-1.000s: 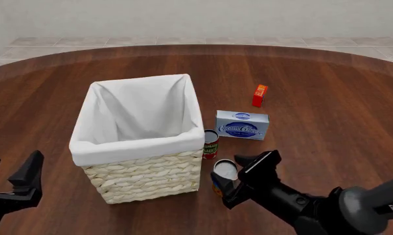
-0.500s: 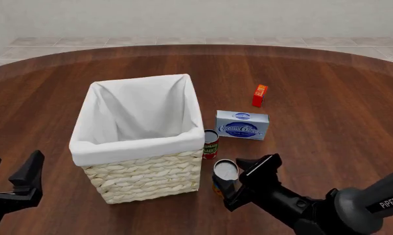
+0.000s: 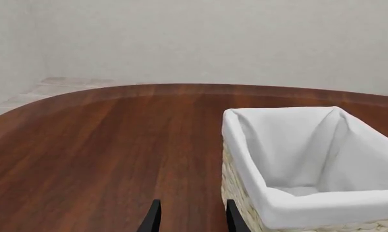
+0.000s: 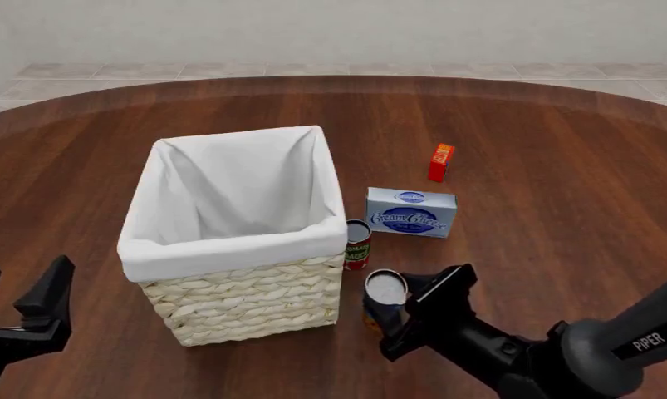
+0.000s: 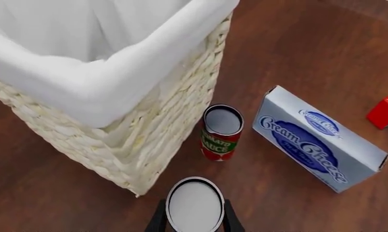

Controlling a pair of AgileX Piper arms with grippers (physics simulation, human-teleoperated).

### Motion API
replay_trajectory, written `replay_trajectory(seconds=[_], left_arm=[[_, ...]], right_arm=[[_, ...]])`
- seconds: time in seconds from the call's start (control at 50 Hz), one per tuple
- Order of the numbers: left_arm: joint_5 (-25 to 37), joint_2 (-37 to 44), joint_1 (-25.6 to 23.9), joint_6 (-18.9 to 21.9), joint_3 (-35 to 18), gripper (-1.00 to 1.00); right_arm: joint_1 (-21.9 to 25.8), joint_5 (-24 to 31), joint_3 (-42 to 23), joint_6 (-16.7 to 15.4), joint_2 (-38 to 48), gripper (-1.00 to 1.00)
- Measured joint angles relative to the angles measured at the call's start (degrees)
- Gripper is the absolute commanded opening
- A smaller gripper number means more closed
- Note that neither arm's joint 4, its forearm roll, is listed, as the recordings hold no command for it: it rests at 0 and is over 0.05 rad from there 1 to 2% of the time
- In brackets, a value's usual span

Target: Pick up the alphabet soup and put it in the basket.

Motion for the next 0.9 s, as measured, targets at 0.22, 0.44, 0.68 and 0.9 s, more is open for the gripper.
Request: replay_trajectory(seconds=[0.22,0.44,0.68,0.9], left_arm=[[0.3,-0.4,-0.1,0.0,0.0,1.00],[0.4,-0.5,-0.3,0.0,0.0,1.00],[0.1,-0.3,-0.5,-0.1,0.0,1.00],[0.0,-0.4,-0.3,-0.2,0.0,1.00]], right_arm=[[-0.6,-0.2,1.1,-0.8,-0.7,-1.00],[-2.1,1.4,2.6,-1.1,-4.0,-1.00],[-3.7,8.5,3.5,-1.6,-11.7,-1.00],[-3.8,17.8,2.9,-2.0,-20.5,-1.00]])
